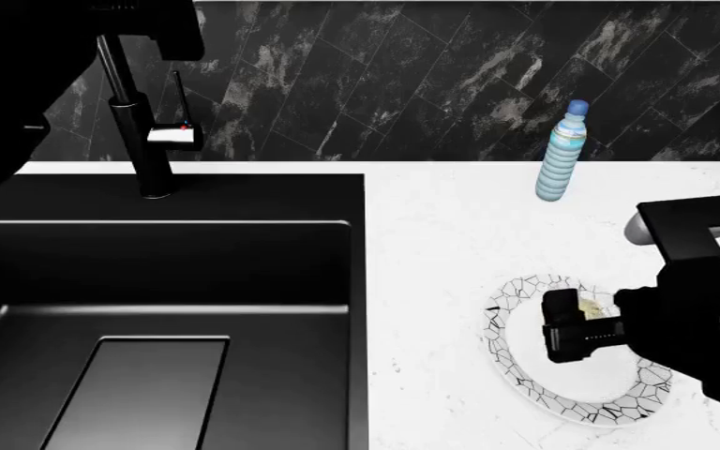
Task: Pick the dumpling from the counter and place it in the sink. Then turn on the sink faucet.
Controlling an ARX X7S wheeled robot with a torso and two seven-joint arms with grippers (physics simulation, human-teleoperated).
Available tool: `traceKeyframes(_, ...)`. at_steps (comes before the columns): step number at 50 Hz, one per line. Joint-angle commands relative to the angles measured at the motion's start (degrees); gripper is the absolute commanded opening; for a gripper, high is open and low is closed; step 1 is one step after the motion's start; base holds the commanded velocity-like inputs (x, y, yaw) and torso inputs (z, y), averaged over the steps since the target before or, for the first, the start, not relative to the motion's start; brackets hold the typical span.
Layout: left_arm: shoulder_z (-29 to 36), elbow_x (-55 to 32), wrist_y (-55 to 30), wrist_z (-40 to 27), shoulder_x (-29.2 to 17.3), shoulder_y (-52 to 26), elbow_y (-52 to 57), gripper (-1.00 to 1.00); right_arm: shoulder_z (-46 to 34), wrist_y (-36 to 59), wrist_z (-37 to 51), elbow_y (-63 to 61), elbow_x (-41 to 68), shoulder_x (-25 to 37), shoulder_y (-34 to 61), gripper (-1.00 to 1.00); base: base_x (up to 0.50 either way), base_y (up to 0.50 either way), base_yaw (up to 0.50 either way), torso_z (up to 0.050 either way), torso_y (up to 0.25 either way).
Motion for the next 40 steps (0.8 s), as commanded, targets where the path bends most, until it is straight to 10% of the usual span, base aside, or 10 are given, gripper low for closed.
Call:
traceKeyframes(1, 0.4, -0.1, 0.4, 0.0, -0.2, 0.2, 0.1, 1.0, 0.0, -0.6, -1.6, -0.1, -1.6, 0.0, -1.4, 1.0, 0.0, 0.0, 0.0, 0.0, 0.0)
traceKeyframes(40, 1.3, -0.1, 1.9, 0.5, -0.9, 0.8, -0.5, 1.0, -0.8, -2.9, -6.9, 0.6, -7.1, -0.6, -4.6, 1.0, 0.0, 0.0, 0.0, 0.0, 0.0)
